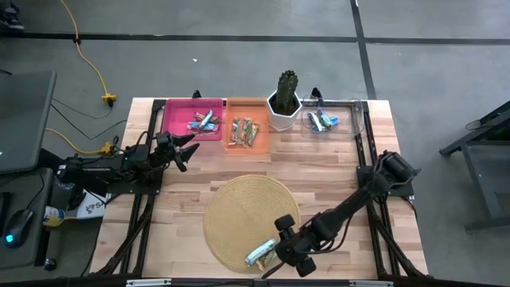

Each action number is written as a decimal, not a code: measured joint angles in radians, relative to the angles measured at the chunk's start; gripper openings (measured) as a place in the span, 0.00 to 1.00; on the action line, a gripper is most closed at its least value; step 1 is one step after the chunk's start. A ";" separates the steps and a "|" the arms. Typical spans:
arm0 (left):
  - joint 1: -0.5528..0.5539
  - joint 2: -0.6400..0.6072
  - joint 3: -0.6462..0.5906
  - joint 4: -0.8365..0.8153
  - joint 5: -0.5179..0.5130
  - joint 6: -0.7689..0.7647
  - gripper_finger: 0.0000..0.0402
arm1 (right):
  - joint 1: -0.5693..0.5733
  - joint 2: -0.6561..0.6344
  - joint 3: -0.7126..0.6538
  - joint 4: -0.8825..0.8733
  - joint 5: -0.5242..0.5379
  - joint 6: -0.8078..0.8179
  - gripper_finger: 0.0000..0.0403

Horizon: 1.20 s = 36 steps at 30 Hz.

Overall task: Pick and place Granola Bars by type
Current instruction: Put the yellow granola bar into the orange bin

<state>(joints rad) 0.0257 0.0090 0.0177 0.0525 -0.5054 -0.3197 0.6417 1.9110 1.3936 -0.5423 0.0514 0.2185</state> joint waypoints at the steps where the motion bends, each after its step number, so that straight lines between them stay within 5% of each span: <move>1: 0.000 0.000 0.000 0.000 0.000 0.000 0.61 | -0.001 0.003 0.000 -0.009 0.000 0.005 0.46; 36: 0.000 0.000 0.000 0.000 0.000 0.000 0.61 | -0.053 0.112 -0.001 -0.014 -0.058 -0.018 0.59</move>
<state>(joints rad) 0.0257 0.0090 0.0177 0.0525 -0.5056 -0.3197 0.5885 2.0234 1.3922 -0.5559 -0.0067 0.2001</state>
